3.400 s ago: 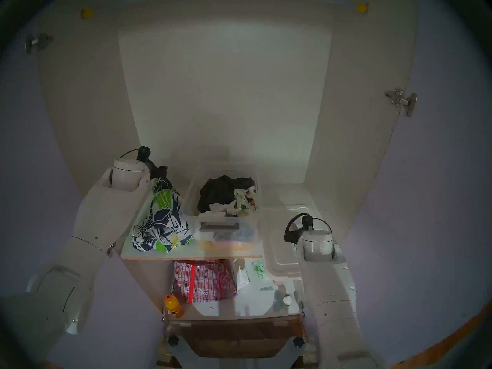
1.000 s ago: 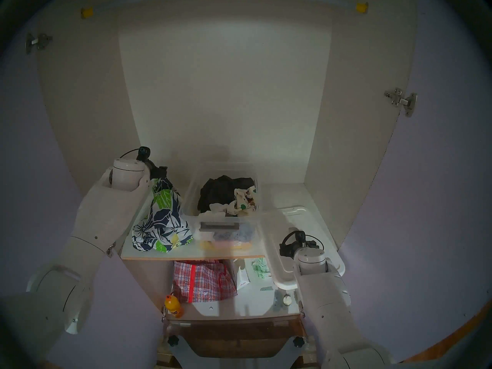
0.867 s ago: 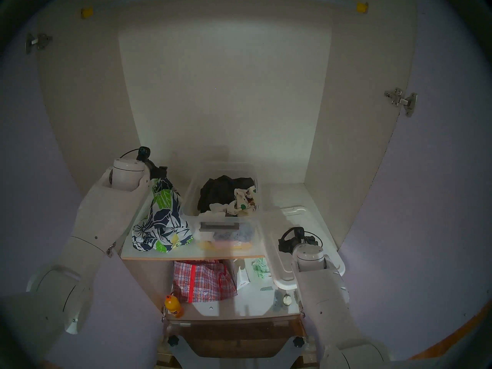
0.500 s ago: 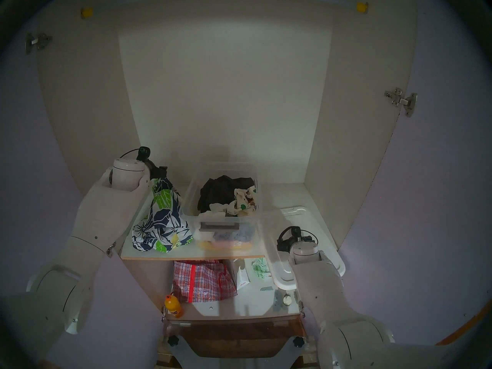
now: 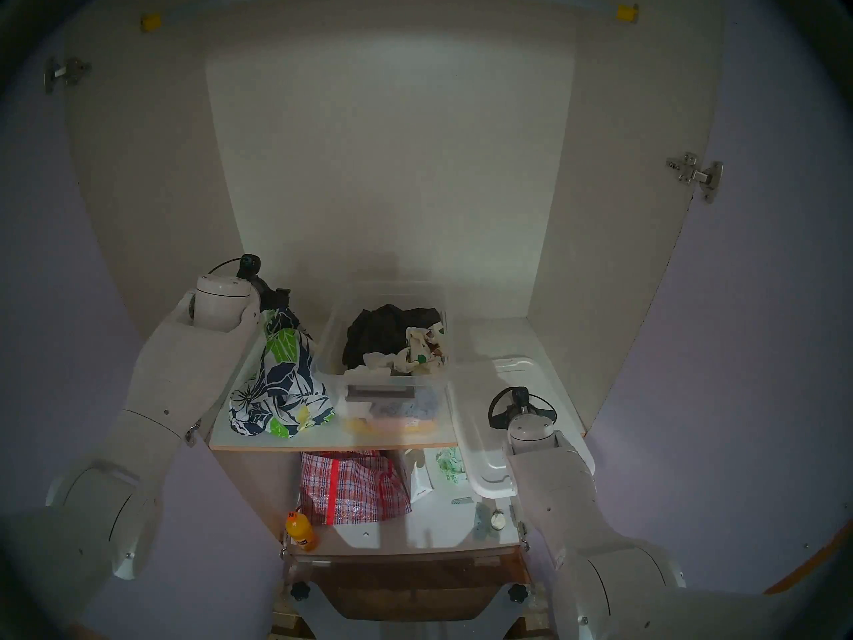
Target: Take clothing out of the storage bin and put the lid back on the bin
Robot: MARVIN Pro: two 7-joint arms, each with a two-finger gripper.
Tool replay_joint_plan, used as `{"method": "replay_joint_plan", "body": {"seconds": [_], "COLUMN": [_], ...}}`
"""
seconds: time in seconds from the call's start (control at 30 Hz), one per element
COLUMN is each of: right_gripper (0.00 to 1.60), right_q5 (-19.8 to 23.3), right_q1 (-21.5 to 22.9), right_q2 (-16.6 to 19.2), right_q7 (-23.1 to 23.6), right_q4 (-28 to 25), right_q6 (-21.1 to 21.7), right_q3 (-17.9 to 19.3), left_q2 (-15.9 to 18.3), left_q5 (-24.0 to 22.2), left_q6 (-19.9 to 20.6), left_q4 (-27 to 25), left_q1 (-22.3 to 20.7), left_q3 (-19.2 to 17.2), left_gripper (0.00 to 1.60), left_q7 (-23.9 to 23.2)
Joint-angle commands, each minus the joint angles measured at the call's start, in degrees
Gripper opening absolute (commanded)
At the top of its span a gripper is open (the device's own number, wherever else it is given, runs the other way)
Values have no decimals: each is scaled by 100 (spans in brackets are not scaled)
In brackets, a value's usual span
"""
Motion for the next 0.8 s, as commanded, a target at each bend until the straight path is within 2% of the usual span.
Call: {"method": "replay_joint_plan", "body": {"seconds": [0.0, 0.27, 0.77], "right_gripper": [0, 0, 0], "right_q5": [-43, -91, -192], "right_q1": [243, 531, 1207], "right_q2": [-117, -205, -507], "right_q7": [-477, -1288, -1792], "right_q4": [-490, -786, -963], "right_q6": [-89, 61, 383], "right_q3": [91, -2, -145], "left_q2": [8, 7, 8], "left_q5": [13, 11, 7], "left_q6": [-38, -38, -38], "left_q4": [-132, -130, -131], "left_q1": [-193, -192, -193], "left_q3": [-28, -28, -26], "left_gripper": [160, 160, 160], "left_q7": [-6, -2, 1]}}
